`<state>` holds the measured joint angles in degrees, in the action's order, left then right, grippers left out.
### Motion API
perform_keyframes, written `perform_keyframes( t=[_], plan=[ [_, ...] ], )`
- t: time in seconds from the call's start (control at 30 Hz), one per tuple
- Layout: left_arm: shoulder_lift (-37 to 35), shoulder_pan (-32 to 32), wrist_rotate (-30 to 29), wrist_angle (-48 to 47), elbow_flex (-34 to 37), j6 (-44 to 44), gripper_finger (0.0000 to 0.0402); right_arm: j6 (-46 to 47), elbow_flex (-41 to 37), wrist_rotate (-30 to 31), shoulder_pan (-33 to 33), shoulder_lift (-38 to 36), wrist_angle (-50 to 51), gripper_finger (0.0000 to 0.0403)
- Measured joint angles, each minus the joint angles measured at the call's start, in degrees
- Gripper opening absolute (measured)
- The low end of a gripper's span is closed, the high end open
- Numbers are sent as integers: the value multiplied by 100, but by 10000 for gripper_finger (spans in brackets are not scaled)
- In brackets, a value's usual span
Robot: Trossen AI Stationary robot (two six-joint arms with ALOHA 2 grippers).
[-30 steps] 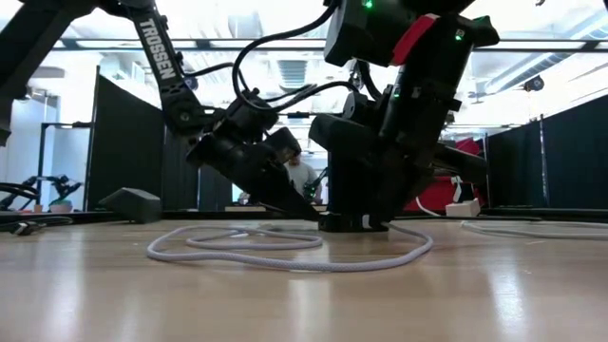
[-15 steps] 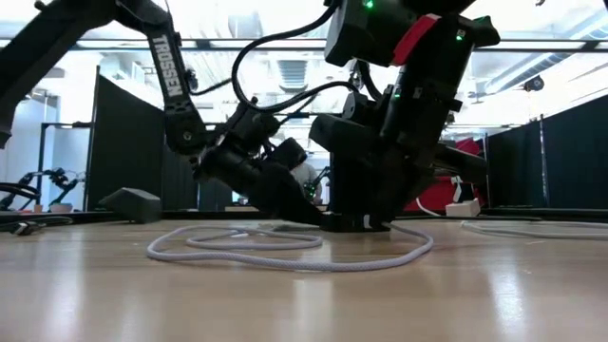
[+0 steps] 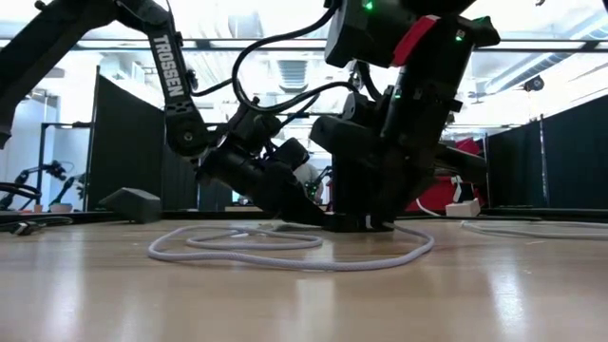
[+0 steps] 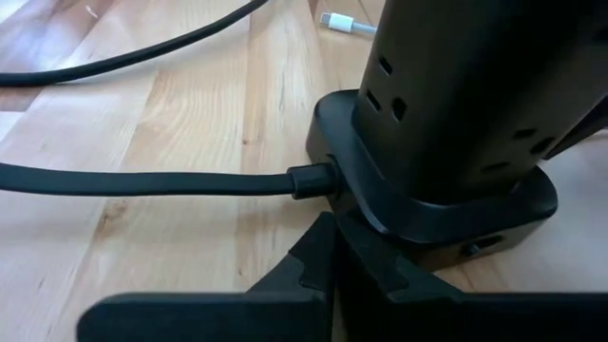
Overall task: Insert USB
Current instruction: Insert the purple charger cable into the bottom black outlet extension
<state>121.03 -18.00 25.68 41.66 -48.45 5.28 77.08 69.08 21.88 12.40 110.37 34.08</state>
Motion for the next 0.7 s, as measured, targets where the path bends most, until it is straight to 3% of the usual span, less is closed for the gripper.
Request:
perform_keyframes(
  t=[0.7],
  plan=[
    [0,2,59,-7,17,60,0,-1122,-4,154,-179,1,17,0]
  ],
)
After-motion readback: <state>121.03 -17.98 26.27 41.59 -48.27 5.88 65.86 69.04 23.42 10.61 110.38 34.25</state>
